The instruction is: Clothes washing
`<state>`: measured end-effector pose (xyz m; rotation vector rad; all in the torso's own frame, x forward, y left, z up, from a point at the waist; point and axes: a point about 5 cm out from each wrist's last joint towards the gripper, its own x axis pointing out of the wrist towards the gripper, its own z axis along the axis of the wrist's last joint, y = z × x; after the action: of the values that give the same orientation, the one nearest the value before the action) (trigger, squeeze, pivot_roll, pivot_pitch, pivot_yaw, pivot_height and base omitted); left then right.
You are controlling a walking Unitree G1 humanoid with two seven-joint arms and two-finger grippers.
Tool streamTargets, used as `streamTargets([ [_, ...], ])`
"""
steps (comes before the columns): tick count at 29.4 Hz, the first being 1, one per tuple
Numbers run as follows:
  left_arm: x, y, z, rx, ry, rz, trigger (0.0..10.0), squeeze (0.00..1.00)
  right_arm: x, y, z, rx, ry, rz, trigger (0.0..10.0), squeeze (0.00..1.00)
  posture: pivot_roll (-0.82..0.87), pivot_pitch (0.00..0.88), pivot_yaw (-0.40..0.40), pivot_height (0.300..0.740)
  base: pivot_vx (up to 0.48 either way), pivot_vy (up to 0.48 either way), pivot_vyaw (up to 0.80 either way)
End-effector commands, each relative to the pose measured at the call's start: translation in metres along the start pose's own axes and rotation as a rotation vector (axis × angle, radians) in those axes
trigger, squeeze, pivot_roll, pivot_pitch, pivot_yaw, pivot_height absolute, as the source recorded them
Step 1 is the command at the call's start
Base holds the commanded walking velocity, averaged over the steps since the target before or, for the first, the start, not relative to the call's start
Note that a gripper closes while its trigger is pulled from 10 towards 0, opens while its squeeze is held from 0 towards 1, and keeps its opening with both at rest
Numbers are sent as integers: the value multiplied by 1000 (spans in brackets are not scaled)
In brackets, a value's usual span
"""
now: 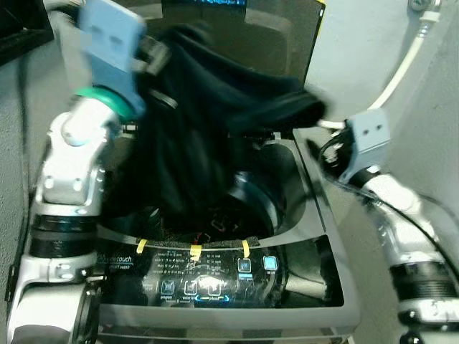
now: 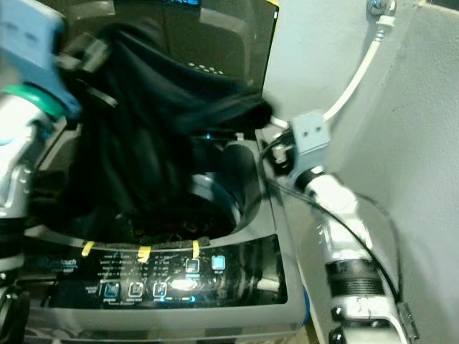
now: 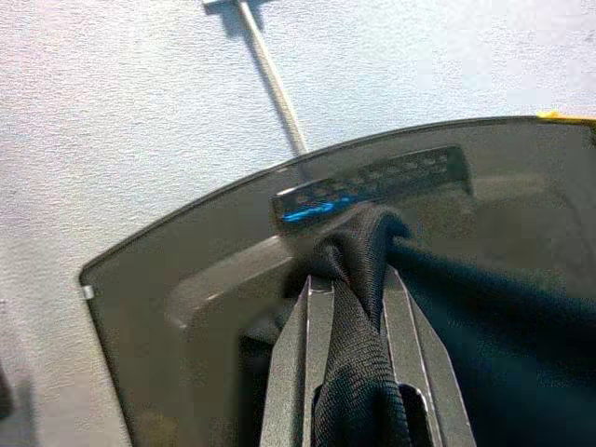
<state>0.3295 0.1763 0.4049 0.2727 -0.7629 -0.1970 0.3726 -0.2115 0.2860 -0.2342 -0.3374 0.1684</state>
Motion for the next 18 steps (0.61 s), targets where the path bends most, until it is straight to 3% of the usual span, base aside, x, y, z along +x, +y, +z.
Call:
streamTargets([
  [1, 0, -7, 2, 6, -14, -49, 10000, 0, 0, -2, -2, 31, 4, -16, 10000, 0, 18, 52, 6, 740, 0, 0, 0],
  [3, -3, -19, -3, -1, 10, -108, 10000, 0, 0, -5, 3, 99, -30, -27, 10000, 0, 17, 49, 8, 740, 0, 0, 0],
  [5, -6, -30, -8, -38, 35, -150, 10000, 0, -2, -3, 13, 189, -83, 46, 10000, 0, 15, 48, 11, 740, 0, 0, 0],
  [6, -6, -30, -8, -38, 35, -150, 10000, 0, -2, -3, 13, 189, -83, 46, 10000, 0, 15, 48, 11, 740, 0, 0, 0],
  [7, -7, -36, -10, -61, 47, -192, 10000, 0, -6, 3, 20, 229, -104, 163, 10000, 0, 15, 49, 14, 740, 0, 0, 0],
  [8, -7, -36, -10, -61, 47, -192, 10000, 0, -6, 3, 20, 229, -104, 163, 10000, 0, 15, 49, 14, 740, 0, 0, 0],
  [9, -12, -53, -12, -137, 64, -318, 10000, 0, -24, 21, 30, 256, -128, 459, 10000, 0, 14, 48, 18, 740, 0, 0, 0],
  [11, -19, -68, -14, -146, 90, -455, 10000, 0, -38, 33, 33, 250, -135, 628, 10000, 0, 14, 46, 21, 740, 0, 0, 0],
  [13, -21, -71, -15, -142, 97, -482, 10000, 0, -40, 34, 34, 247, -135, 649, 10000, 0, 14, 46, 21, 740, 0, 0, 0],
  [15, -26, -71, -30, -39, 181, -502, 10000, 0, -50, 41, 30, 263, -84, 747, 10000, 0, 11, 46, 27, 740, 0, 0, 0],
  [18, -25, -65, -40, 4, 233, -453, 10000, 0, -60, 48, 24, 253, -17, 845, 10000, 0, 10, 50, 29, 740, 0, 0, 0],
])
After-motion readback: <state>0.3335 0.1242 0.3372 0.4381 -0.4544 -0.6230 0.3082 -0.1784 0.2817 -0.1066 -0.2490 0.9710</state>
